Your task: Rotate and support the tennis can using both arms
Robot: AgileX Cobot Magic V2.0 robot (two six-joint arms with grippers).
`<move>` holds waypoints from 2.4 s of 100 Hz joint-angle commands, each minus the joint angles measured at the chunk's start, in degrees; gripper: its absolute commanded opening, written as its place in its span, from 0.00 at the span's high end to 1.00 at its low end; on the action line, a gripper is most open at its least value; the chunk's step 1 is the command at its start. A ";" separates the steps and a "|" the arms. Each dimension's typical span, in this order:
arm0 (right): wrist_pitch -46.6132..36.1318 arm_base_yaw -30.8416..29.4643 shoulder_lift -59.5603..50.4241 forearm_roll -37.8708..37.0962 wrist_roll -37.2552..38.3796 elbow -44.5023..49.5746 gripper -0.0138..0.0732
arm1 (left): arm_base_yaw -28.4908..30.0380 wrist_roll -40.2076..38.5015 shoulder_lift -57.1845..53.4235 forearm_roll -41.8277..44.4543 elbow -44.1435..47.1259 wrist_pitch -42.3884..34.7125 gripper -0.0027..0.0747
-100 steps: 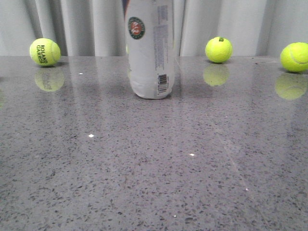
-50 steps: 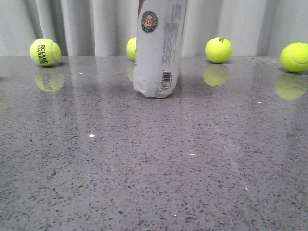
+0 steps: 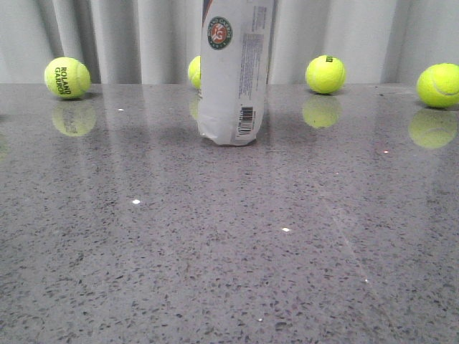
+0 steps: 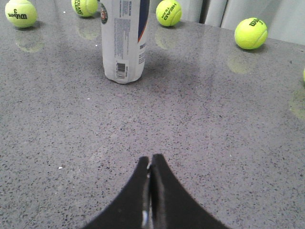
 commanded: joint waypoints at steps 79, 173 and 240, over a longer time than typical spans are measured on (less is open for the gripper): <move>-4.58 -0.26 0.47 -0.76 -0.11 -1.40 0.91 | -0.32 1.40 -33.92 -2.74 48.30 -30.10 0.99; -4.58 -0.26 0.47 -0.76 -0.11 -1.40 0.91 | -0.32 0.59 -52.71 12.82 72.69 -50.63 0.99; -4.58 -0.26 0.47 -0.76 -0.11 -1.40 0.91 | 12.43 -23.82 -68.76 33.92 94.23 -64.42 0.99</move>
